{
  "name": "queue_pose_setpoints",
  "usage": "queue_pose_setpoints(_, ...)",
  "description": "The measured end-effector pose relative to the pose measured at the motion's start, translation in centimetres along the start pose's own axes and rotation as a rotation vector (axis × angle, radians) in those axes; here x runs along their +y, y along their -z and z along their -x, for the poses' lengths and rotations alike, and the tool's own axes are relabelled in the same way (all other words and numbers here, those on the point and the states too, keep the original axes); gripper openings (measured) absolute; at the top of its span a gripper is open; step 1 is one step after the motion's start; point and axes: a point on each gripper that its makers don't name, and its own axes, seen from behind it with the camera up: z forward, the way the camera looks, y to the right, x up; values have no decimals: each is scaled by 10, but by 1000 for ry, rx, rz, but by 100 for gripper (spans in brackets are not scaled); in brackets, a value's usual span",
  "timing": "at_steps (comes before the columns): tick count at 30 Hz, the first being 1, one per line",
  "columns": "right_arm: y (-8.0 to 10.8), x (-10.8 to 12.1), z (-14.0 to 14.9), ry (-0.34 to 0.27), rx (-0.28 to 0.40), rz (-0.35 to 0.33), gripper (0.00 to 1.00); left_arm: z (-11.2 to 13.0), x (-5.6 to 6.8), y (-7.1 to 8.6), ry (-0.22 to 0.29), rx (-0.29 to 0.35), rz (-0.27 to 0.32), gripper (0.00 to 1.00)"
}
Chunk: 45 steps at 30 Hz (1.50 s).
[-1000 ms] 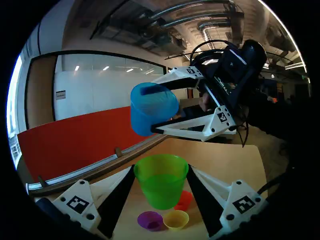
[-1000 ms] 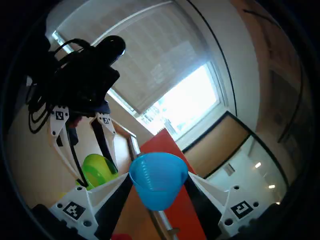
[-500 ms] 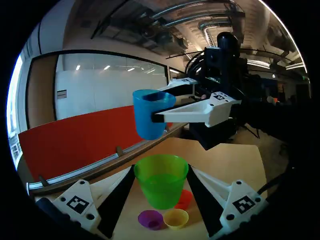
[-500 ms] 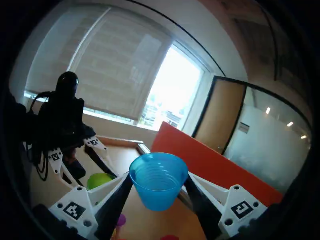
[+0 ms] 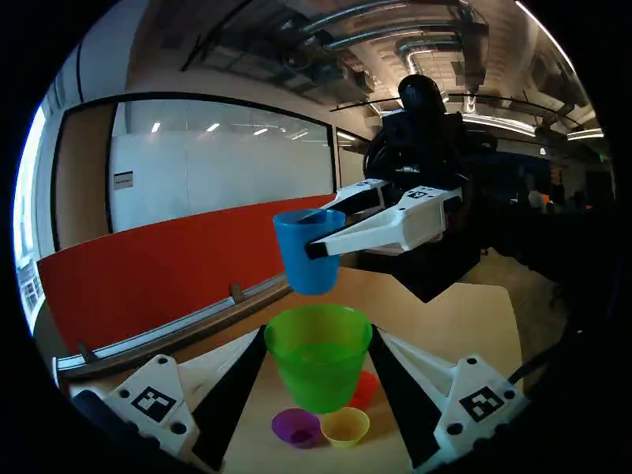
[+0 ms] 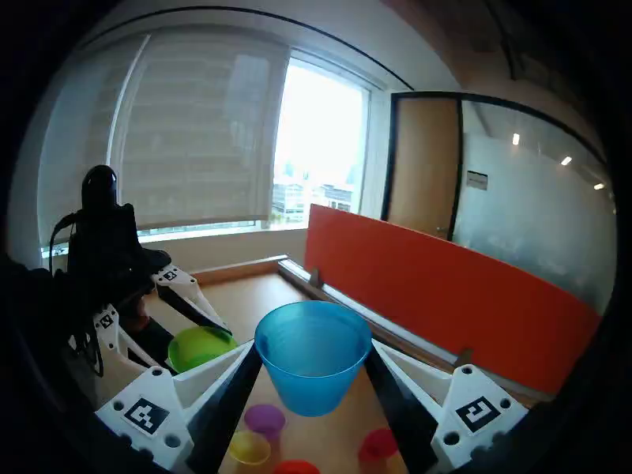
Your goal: Pour water
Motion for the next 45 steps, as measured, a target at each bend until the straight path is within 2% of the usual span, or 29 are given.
queue_pose_setpoints(5, 7, -1, 8, -4, -24, -6, 90, 5, 1, 1, 9, -24, 9, 89)
queue_pose_setpoints(12, 17, 3, 35, 6, -97, 21, 90, 18, 4, 6, -1, -70, 11, 89)
queue_pose_setpoints(23, 31, -14, 74, -24, -176, -25, 90, 48, 11, 17, -17, -161, 12, 89)
queue_pose_setpoints(29, 38, -24, 105, -17, -230, -53, 90, 69, 17, 22, -23, -217, 23, 89)
queue_pose_setpoints(35, 43, -25, 134, -5, -275, -45, 90, 94, 25, 24, -12, -261, 34, 89)
queue_pose_setpoints(41, 46, -38, 156, -12, -307, -88, 90, 123, 33, 26, -21, -319, 47, 89)
queue_pose_setpoints(45, 48, -43, 173, 6, -333, -102, 91, 136, 38, 26, -20, -339, 56, 89)
